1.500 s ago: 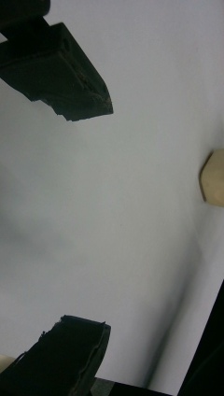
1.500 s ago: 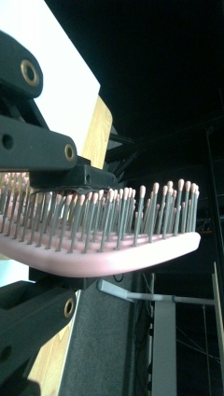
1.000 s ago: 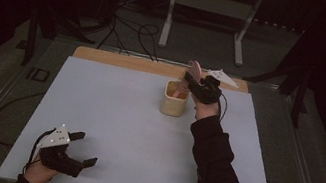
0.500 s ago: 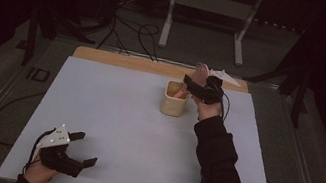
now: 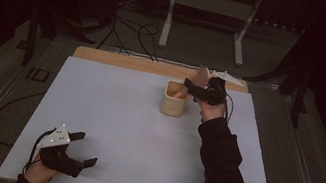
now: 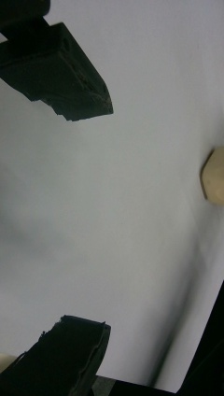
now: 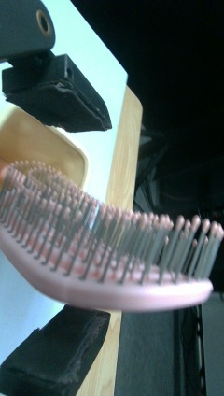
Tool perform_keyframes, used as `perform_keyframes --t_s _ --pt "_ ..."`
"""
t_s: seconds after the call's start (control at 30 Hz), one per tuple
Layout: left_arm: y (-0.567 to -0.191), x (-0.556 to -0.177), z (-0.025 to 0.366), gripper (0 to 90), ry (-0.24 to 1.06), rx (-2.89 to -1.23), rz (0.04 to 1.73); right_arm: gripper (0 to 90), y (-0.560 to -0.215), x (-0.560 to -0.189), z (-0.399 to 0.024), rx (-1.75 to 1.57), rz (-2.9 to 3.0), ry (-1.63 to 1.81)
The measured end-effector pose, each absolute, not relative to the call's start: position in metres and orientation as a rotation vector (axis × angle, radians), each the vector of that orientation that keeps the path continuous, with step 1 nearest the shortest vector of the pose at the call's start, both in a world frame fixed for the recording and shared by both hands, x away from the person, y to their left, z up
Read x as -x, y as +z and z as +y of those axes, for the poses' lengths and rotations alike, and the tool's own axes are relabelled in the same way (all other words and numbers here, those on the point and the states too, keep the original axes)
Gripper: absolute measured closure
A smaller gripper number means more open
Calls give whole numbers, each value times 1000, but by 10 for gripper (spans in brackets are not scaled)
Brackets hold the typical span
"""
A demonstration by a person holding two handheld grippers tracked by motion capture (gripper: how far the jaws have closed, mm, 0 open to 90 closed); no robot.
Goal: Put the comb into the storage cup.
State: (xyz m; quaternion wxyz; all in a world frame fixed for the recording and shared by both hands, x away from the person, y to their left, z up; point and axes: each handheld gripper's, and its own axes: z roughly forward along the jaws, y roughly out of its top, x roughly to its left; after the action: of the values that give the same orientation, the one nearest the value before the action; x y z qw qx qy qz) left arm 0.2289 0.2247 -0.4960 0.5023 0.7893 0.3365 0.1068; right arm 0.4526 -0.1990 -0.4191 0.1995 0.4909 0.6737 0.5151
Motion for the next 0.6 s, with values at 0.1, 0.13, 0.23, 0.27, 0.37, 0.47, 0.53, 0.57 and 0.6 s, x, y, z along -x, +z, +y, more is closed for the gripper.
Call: perform_keyframes --t_s 0.1,0.13,0.23,0.27,0.37,0.47,0.53,0.57,0.6 --pt "-496 -229 225 5 259 -1906 812 80 -419 -452 -200 -1369 1887 1441" --pt "-495 -229 225 4 261 -1907 812 80 -420 -452 -200 -1366 1891 1445" --pt "-495 -229 225 5 260 -1904 815 80 -420 -451 -201 -1365 1883 1431" --pt "-495 -228 225 5 261 -1904 814 80 -421 -451 -203 -1363 1877 1434" --pt "-496 -228 225 5 259 -1905 813 80 -421 -450 -204 -1358 1878 1425" --pt "-495 -228 225 4 261 -1908 809 80 -421 -449 -205 -1340 1879 1408" --pt "-495 -228 225 4 261 -1907 810 80 -421 -449 -205 -1340 1879 1408" --pt "-495 -228 225 4 261 -1903 814 80 -420 -448 -207 -1330 1887 1407" --pt "-495 -228 225 5 262 -1902 813 81 -421 -448 -207 -1327 1891 1404"
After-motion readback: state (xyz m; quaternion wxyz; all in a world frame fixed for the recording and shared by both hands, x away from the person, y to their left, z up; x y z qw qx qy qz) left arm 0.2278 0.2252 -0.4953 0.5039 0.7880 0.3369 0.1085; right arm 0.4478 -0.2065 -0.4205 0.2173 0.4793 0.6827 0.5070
